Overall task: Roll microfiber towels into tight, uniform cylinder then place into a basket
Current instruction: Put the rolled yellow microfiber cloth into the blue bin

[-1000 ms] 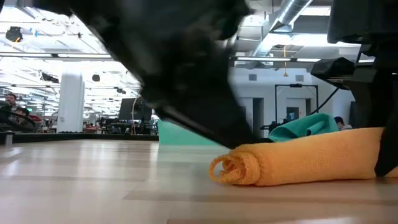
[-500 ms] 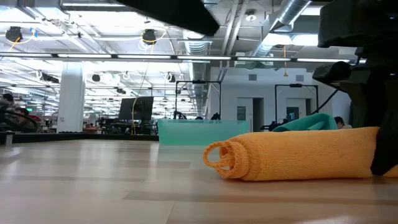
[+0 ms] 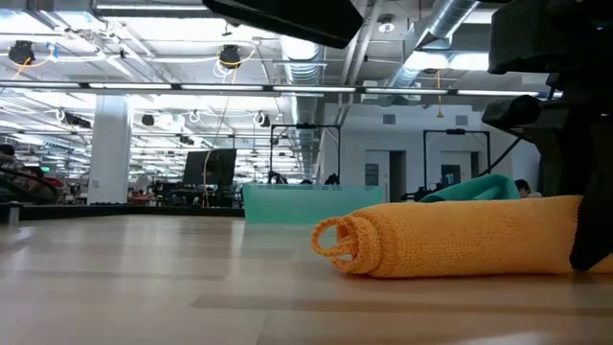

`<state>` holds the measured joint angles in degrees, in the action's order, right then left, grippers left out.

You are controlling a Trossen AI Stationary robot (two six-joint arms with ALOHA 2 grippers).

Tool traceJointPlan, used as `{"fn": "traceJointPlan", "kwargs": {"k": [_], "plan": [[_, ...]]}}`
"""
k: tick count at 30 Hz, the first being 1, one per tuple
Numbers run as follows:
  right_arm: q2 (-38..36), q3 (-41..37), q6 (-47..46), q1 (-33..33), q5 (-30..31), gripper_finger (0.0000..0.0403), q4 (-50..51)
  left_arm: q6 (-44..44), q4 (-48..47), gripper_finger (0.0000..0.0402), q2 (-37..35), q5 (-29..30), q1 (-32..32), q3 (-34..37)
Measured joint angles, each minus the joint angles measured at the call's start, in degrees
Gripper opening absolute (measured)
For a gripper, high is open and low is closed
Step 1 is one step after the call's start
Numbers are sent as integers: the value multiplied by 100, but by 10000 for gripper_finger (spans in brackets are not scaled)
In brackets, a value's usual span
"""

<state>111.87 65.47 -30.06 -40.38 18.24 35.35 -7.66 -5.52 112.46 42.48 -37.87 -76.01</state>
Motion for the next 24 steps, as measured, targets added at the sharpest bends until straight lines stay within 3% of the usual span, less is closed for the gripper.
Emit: {"fn": "traceJointPlan", "kwargs": {"k": [7,10,15,24], "plan": [[0,0,-1,0,4,57,-7,-782,105,239,4,-173,138,-2],[0,0,-1,2,7,57,-9,-778,465,264,95,-681,294,-18],[2,-2,-19,26,18,57,-104,-178,891,267,614,-1359,485,-148],[2,-7,-52,42,13,57,-151,-210,-721,249,1466,-1179,618,-1202]]}}
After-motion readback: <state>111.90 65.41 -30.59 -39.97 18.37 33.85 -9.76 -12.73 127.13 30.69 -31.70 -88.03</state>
